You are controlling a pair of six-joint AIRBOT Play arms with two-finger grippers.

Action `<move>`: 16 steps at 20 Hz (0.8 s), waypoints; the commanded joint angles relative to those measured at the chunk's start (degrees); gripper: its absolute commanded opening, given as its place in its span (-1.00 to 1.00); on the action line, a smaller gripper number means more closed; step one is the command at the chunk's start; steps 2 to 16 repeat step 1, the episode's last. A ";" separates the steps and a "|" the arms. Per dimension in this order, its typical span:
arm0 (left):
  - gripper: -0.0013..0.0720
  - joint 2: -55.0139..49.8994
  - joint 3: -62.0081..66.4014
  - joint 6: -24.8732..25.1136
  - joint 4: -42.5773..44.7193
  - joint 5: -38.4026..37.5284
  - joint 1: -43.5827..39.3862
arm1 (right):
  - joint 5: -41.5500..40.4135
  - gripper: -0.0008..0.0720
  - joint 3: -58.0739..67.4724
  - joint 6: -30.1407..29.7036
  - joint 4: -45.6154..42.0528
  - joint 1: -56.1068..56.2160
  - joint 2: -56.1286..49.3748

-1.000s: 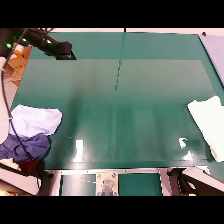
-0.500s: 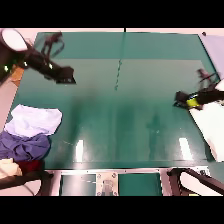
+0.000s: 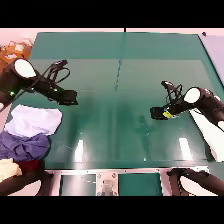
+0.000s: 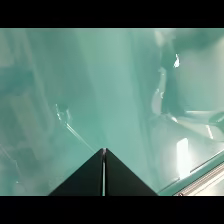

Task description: Fold the shirts.

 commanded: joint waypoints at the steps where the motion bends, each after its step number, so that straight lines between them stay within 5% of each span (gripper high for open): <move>1: -0.90 0.28 -0.68 -0.02 -0.55 0.02 -0.07 | -0.07 -0.93 -0.26 -0.13 0.13 1.16 0.04; 16: -0.90 0.28 -0.68 -0.02 -0.55 0.02 -0.07 | -0.07 -0.93 -0.26 -0.13 0.13 1.16 0.04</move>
